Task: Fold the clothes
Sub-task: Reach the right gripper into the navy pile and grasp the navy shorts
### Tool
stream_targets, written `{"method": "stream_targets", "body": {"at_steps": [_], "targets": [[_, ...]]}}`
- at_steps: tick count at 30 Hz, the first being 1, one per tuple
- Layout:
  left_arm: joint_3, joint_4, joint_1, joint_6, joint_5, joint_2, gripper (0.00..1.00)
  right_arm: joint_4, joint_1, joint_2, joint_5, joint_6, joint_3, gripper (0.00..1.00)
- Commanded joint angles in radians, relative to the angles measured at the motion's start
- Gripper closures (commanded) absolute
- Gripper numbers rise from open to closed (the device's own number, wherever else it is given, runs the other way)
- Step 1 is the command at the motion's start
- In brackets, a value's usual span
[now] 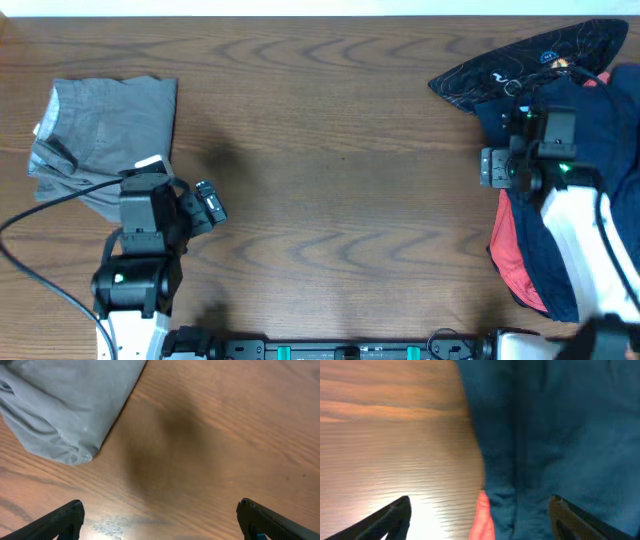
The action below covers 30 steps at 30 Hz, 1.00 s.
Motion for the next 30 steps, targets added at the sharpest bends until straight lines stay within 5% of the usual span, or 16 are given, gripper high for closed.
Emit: {"method": "stream_targets", "body": {"at_steps": [1, 12, 16, 22, 28, 30], "targets": [[0.020, 0.000, 0.006, 0.008, -0.001, 0.019, 0.02, 0.005, -0.058, 0.087, 0.183, 0.115, 0.016, 0.22], [0.020, -0.003, 0.006, 0.008, -0.001, 0.032, 0.02, 0.014, -0.136, 0.284, 0.186, 0.128, 0.016, 0.44], [0.020, -0.003, 0.006, 0.008, -0.001, 0.032, 0.02, 0.021, -0.136, 0.293, 0.192, 0.128, 0.016, 0.59], [0.020, -0.004, 0.006, 0.008, 0.000, 0.032, 0.02, 0.023, -0.138, 0.262, 0.194, 0.128, 0.018, 0.61], [0.020, -0.003, 0.006, 0.008, -0.001, 0.032, 0.02, 0.023, -0.139, 0.230, 0.194, 0.128, 0.019, 0.99], [0.020, -0.003, 0.006, 0.008, -0.001, 0.032, 0.02, 0.019, -0.139, 0.219, 0.194, 0.128, 0.019, 0.99]]}}
